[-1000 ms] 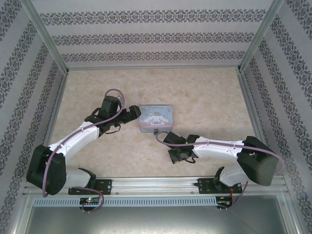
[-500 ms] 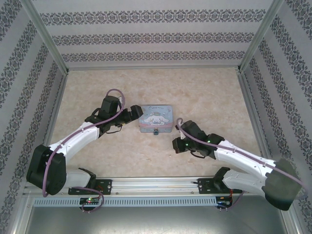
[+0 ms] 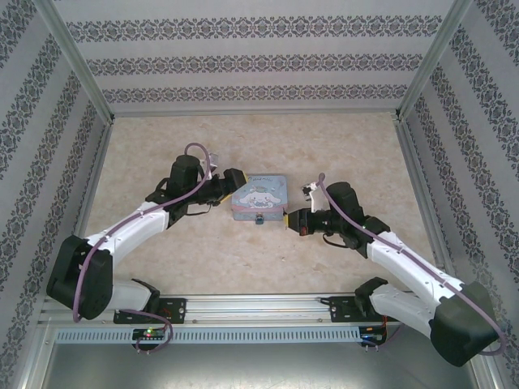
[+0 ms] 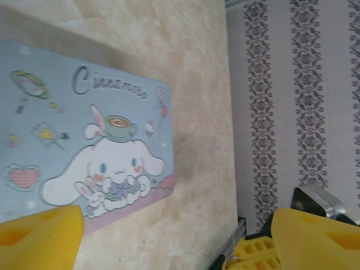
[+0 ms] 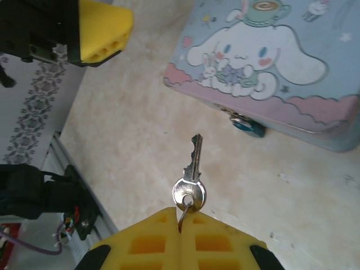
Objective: Unlock the padlock with the key
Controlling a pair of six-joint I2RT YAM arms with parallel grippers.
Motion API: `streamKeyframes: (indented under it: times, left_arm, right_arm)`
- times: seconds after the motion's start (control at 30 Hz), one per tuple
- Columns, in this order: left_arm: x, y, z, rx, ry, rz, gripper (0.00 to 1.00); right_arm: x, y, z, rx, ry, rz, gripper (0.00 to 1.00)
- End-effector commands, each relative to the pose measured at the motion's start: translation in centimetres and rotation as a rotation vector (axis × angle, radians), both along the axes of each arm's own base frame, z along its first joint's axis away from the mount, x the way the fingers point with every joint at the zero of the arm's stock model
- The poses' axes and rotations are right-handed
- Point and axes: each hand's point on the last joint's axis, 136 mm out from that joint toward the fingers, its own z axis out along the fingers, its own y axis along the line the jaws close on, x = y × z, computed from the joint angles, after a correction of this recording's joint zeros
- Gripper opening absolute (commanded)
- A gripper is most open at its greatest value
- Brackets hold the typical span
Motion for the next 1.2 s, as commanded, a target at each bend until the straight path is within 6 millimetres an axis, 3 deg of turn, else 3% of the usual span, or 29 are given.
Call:
streamKeyframes:
  times: [0.0, 0.67, 1.17]
  left_arm:
    - [-0.1, -1.9, 1.8, -0.07, -0.039, -0.054, 0.77]
    - [-0.8, -9.5, 0.3, -0.158, 0.019, -0.213, 0.43]
    - [-1.9, -10.3, -1.1, -0.142, 0.045, -0.227, 0.28]
  right_arm:
    - [0.5, 1.5, 2.7, 0.1, -0.049, 0.063, 0.0]
    - [1.1, 3.4, 1.6, 0.089, -0.031, 0.074, 0.0]
    - [1.4, 2.9, 0.9, 0.068, -0.032, 0.044, 0.0]
